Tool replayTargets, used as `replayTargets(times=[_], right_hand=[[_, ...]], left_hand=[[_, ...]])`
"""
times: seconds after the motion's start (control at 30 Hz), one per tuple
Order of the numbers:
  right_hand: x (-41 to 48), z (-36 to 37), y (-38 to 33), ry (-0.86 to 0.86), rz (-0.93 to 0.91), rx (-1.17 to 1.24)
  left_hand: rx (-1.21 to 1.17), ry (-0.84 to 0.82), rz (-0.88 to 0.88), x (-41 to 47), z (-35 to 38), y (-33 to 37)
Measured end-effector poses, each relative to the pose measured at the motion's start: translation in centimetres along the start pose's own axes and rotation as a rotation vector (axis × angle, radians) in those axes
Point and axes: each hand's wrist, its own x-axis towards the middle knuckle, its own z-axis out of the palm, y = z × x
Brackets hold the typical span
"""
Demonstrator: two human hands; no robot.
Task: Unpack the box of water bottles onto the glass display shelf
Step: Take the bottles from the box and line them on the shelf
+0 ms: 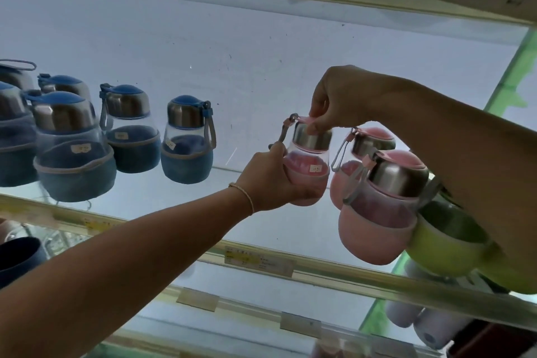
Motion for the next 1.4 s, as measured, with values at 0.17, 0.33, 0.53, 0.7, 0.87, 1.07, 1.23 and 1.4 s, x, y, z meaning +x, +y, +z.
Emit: replayTargets(times=[0.17, 0.33, 0.53, 0.7, 0.87, 1.07, 1.23, 1.4], right_hand=[[-0.5, 0.0, 0.7, -0.002, -0.02, 0.014], [-0.5, -0.1, 0.6, 0.008, -0.059, -0.031], [-0.5, 0.1, 0.8, 0.014, -0.07, -0.034], [-0.6, 0.1, 0.8, 0.01, -0.04, 0.0], [-1.0, 0.2, 0.2, 0.015, 0.008, 0.003], [-2.3, -0.3, -0.4, -0.017, 0.055, 0.001], [-2.1, -0.9, -3.1, 0.076, 0.037, 0.041], [-0.6, -0.6, -7.7, 0.105, -0.063, 0.078]], left_hand=[[0.038, 0.037, -0.021, -0.1, 0.8, 0.6], [0.061, 0.04, -0.047, -0.1, 1.1, 0.6], [0.072, 0.04, -0.056, 0.0, 1.1, 0.8], [0.074, 0.003, -0.093, -0.1, 1.1, 0.5], [0.079, -0.088, -0.123, -0.3, 0.1, 1.6], [0.384, -0.319, -0.165, -1.2, -3.4, 2.1], [0.39, -0.227, -0.07, -1.7, -7.3, 2.2], [0.271, -0.08, -0.012, -2.9, -11.6, 1.8]])
